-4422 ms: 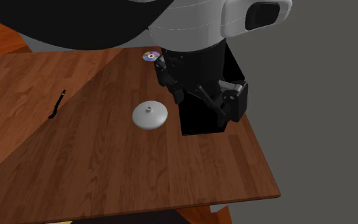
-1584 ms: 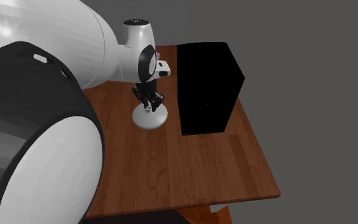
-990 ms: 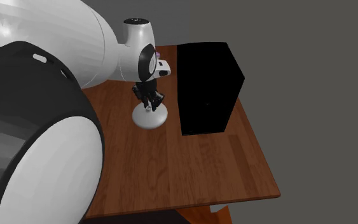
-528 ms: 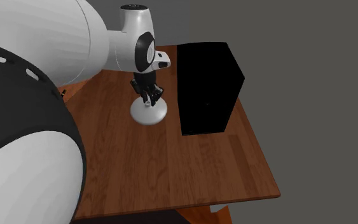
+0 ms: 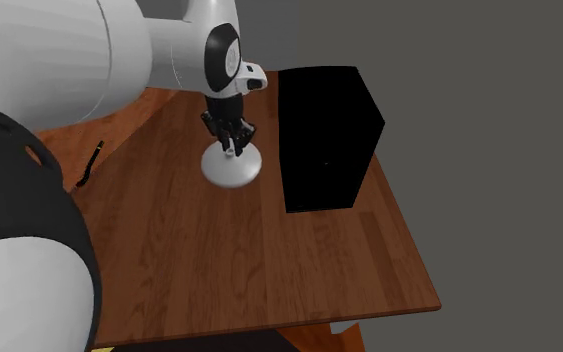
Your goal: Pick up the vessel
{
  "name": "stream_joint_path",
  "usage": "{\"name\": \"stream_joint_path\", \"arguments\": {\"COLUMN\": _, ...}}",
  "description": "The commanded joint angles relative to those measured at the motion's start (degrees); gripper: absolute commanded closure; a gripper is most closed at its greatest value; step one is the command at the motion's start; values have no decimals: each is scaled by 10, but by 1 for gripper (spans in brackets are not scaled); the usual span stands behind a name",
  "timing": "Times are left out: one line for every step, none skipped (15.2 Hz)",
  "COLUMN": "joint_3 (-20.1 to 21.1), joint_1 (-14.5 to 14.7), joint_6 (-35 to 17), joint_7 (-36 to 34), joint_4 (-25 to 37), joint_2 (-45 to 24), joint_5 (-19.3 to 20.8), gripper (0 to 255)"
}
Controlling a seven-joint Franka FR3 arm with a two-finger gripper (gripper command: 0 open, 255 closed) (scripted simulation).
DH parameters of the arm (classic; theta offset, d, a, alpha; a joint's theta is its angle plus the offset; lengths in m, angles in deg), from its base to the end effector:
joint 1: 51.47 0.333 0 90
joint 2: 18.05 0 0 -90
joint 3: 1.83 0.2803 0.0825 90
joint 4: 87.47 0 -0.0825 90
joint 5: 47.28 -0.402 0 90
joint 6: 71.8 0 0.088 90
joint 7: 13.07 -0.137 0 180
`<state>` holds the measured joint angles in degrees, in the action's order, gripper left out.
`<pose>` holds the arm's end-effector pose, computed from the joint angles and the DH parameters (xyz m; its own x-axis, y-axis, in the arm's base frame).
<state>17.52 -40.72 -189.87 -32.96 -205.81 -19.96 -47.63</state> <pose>0.4872 0.2828 0.3400 0.9839 0.1743 -0.0396 0.1743 -0.9847 -0.0030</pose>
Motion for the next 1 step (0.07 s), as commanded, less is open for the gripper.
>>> {"name": "stream_joint_path", "arguments": {"joint_3": 0, "joint_1": 0, "joint_6": 5, "joint_7": 0, "joint_4": 3, "joint_2": 2, "joint_5": -1, "gripper": 255}}
